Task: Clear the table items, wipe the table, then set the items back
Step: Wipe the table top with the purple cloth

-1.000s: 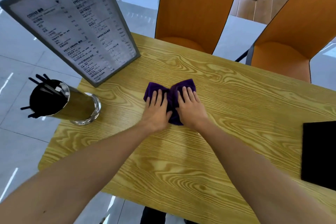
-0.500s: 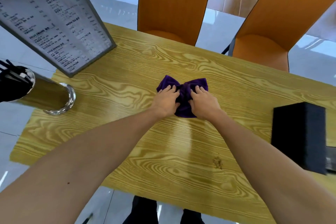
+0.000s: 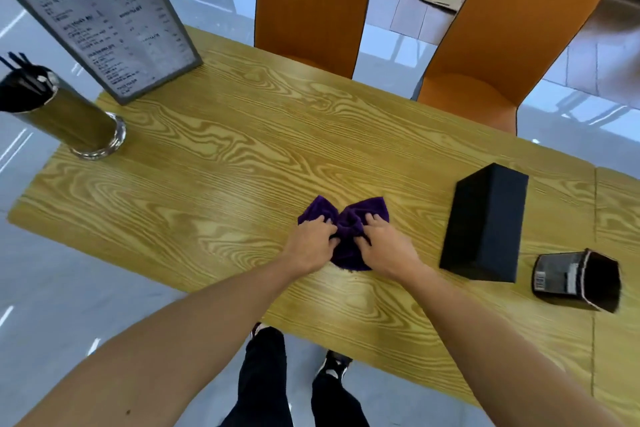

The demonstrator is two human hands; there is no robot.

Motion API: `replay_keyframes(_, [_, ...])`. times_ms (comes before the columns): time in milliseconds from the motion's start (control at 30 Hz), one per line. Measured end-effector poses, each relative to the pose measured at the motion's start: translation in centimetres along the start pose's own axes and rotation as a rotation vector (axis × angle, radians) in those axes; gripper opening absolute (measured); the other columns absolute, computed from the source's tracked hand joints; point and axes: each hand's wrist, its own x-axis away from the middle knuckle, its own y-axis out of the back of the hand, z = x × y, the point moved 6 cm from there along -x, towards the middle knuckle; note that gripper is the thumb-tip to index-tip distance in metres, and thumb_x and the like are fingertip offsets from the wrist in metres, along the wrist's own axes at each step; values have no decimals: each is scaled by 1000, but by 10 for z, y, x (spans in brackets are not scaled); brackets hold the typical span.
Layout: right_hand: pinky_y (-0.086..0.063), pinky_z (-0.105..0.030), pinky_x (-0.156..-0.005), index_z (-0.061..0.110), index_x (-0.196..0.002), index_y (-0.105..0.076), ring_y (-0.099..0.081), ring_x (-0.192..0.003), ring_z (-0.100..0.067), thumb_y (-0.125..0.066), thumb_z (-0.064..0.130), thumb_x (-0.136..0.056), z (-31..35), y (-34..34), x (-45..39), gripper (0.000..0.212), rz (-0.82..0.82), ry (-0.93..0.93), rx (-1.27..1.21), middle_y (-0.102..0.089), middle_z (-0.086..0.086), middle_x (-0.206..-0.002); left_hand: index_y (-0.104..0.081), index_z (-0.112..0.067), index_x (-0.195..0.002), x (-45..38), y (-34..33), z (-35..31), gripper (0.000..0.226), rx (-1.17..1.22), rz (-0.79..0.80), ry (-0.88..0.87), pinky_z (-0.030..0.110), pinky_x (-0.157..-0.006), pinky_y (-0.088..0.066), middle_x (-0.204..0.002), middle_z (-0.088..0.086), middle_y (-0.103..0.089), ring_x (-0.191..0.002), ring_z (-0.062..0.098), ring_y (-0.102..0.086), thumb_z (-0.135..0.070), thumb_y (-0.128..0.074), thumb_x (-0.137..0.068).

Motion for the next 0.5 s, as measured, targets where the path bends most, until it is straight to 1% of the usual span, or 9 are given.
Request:
replay_keyframes(33, [-36,-41,-115,14,-148,-50,-28,-151,-25,-44,33,-105,-2,-10,12,47,-8,7,2,-36,-8,-162,-64,-20,-119,12,-9,-7,28,-31,-22,-14,40,-89,-47,-122,0,-61,-112,24,-61,-34,-47,-102])
replay_keyframes(100, [-28,-36,-119,13,-151,-45,-20,-154,-23,-45,31,-105,-4,-31,32,50,-26,16,-22,-29,-6,-165,-65,-18,-123,33,-27,-18,29,-51,-61,-50,39,-103,-40,-136,0,-58,-128,20,-52,-29,-48,-102])
replay_keyframes(133, [-27,-35,-120,12,-151,-45,-20,-155,-22,-46,29,-104,-4,-40,41,50,-42,24,-43,-29,-6,-166,-64,-17,-126,42,-36,-20,31,-34,-74,-55,39,-110,-36,-143,1,-55,-137,19,-45,-27,-48,-102])
replay_keyframes(200, [-26,-33,-121,12,-150,-47,-21,-154,-21,-48,25,-103,-2,-53,55,49,-71,53,-61,-32,-5,-165,-62,-15,-131,59,-50,-20,33,19,-100,-45,39,-117,-30,-150,2,-50,-145,18,-35,-24,-47,-103])
replay_keyframes(367, [-25,-29,-120,14,-152,-44,-18,-155,-17,-46,24,-103,15,-78,82,50,-83,75,-79,-29,-1,-165,-58,-18,-135,98,-72,-10,35,56,-150,-56,35,-123,-21,-153,-2,-46,-149,15,-28,-24,-44,-105])
replay_keyframes(433, [-23,-29,-122,14,-151,-45,-21,-154,-17,-46,24,-102,24,-86,90,50,-93,90,-63,-32,-2,-164,-59,-18,-135,108,-76,-2,34,52,-159,-80,34,-123,-19,-153,-3,-46,-149,14,-27,-24,-43,-105])
replay_keyframes(500, [-26,-30,-121,13,-148,-50,-26,-153,-19,-47,25,-101,32,-97,98,48,-79,97,-37,-37,-3,-162,-61,-19,-132,122,-83,5,34,61,-156,-95,34,-123,-19,-151,-5,-49,-148,13,-30,-24,-44,-104])
